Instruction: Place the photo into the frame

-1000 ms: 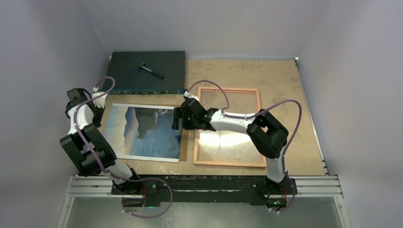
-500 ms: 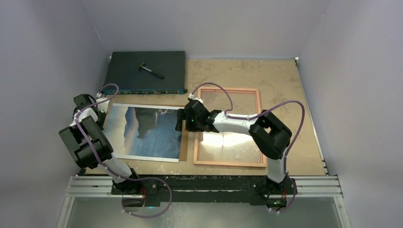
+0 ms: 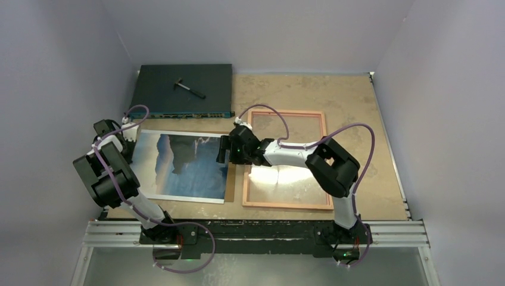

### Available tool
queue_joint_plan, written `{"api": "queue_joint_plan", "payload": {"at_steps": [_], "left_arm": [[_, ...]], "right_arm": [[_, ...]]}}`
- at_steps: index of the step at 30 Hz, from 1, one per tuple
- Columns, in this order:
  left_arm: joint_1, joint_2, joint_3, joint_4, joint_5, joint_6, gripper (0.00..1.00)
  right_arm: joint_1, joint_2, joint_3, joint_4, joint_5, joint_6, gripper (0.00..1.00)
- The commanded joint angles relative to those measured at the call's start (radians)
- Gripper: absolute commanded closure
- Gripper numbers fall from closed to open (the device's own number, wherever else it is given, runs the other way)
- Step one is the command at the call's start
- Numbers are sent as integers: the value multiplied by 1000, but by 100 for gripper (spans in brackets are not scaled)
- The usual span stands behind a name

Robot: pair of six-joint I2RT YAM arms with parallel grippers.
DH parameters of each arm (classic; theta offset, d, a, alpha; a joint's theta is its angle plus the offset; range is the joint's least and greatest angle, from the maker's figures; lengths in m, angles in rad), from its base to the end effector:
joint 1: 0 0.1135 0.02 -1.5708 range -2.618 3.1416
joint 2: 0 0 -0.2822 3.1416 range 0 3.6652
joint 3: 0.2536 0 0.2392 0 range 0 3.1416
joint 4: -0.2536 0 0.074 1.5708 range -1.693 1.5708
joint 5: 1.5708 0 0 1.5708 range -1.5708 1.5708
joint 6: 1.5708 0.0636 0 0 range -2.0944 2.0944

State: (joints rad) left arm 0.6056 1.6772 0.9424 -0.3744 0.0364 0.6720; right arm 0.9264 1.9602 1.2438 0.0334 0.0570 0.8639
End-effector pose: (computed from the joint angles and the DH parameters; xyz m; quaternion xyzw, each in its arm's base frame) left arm 0.2671 0.1821 0.1602 0.0365 0.9726 0.1221 0.1942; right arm 0.2719 0.3558 0.1810 -0.0160 0.9027 0.3189 0.2886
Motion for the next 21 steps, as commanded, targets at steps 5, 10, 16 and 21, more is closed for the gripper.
{"api": "queue_joint_plan", "payload": {"at_steps": [5, 10, 16, 21], "left_arm": [[-20, -27, -26, -99, 135, -37, 79], [-21, -31, -43, -107, 147, -33, 80], [-41, -60, -55, -130, 171, -52, 80], [-61, -114, -55, -142, 171, -66, 81]], "right_arm": [[-3, 73, 12, 27, -4, 21, 9], [-3, 73, -13, 59, -36, 37, 10], [-2, 69, -44, 105, -75, 51, 9], [-4, 38, -89, 101, -102, 82, 9]]}}
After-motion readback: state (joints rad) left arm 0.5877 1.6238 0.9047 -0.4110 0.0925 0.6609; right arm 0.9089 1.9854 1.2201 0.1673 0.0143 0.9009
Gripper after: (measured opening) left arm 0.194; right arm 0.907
